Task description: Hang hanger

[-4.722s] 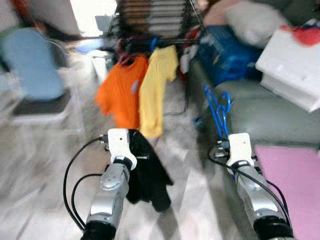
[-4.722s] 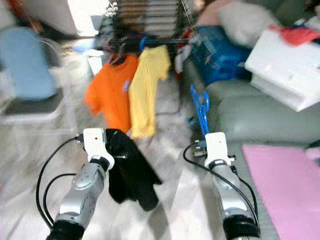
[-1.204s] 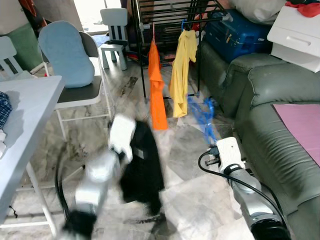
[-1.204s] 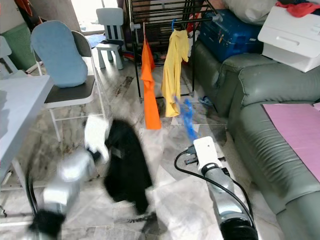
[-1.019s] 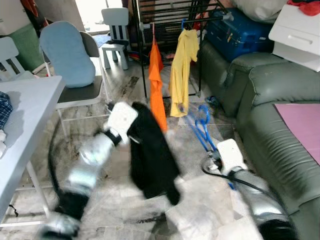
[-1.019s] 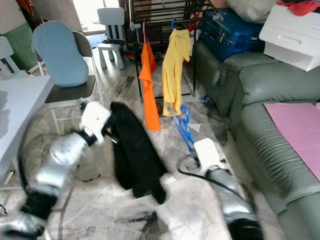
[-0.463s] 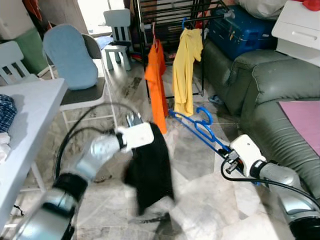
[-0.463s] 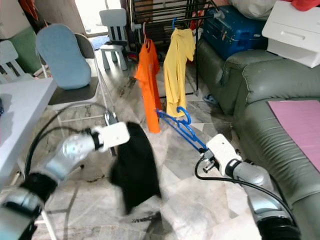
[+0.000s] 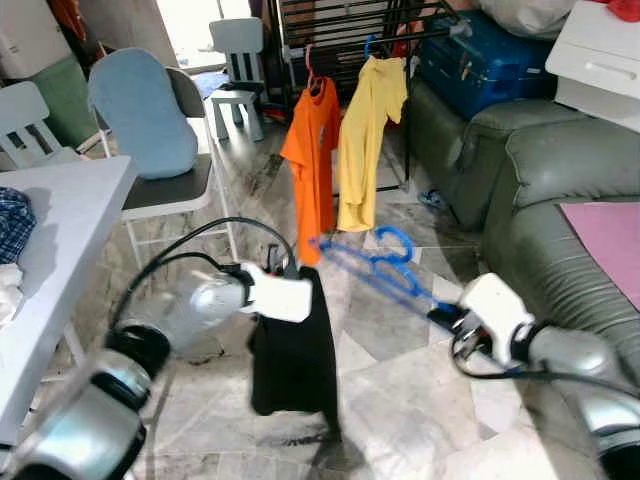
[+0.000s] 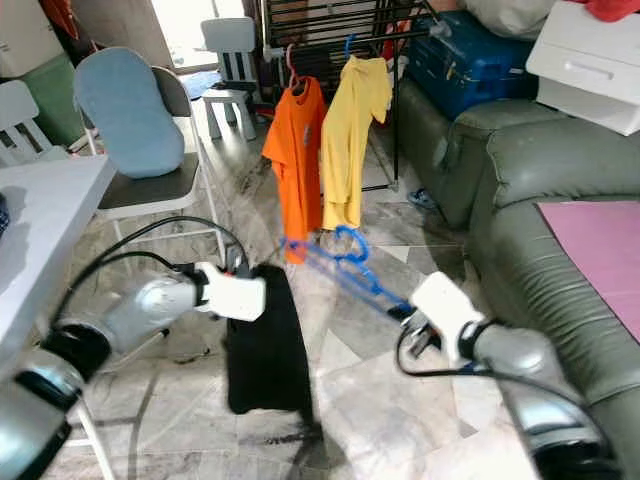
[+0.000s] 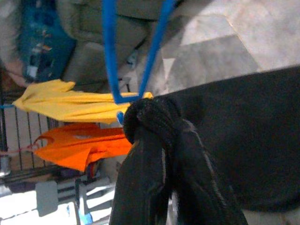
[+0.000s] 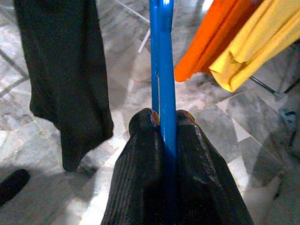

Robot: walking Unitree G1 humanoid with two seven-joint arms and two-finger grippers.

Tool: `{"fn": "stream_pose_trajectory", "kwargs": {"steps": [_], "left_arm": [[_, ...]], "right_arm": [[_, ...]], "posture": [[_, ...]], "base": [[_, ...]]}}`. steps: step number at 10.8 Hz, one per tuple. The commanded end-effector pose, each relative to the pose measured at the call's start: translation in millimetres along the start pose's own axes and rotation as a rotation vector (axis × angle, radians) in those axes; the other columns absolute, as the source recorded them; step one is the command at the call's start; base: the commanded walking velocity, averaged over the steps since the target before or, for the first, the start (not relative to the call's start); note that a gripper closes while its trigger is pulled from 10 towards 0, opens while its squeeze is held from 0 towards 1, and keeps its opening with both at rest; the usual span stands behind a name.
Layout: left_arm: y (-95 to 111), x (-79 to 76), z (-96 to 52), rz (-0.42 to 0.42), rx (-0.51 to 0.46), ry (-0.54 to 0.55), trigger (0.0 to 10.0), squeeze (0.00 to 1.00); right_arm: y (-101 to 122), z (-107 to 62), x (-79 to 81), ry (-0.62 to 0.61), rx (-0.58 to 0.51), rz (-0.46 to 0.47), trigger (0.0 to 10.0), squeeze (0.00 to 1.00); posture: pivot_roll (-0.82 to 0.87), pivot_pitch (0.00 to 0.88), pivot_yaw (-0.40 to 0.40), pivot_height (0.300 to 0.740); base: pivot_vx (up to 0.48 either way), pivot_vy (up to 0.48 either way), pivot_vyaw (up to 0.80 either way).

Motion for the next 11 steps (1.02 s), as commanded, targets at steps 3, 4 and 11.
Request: {"fn": "stream_pose_trajectory", "kwargs": {"steps": [3,4,11], "left_arm": [[-31,40.5,-6.6,-0.212,0.139,0.137,10.0,0.00],[-30,48.4,-5.2,-0.358,0.123,0.255,10.0,0.00],[-5,-15.7,-1.2,-1.152,0.011,0.617,10.0,0.00]], "right_arm": [[22,5.1,-16.5,-0.142,-0.100,0.029,10.0,0.00],[29,10.9,-13.7,-0.193,-0.165,0.083,10.0,0.00],[47,44.6,12.8,-0.449,-0.334,0.369,10.0,0.00]], "posture": [[-0.15,0.000,0.151,0.740],[-0.15,0.000,0.153,0.740],[-0.13,0.000,0.077,0.740]], "base": [[0.000,0.000,0.00],[0.000,0.000,0.00],[0.000,0.166,-0.10]]}}
Point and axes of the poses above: a point about 5 cm out from each wrist's last joint towards the gripper, its own z axis pointing out of the wrist towards the gripper, its own y axis along the axis of the wrist's last joint, x = y × z, the point moved 3 cm from there along z, pointing out of the wrist towards the gripper, and after that the axes turned 11 degrees about z, right-handed, at the moved point
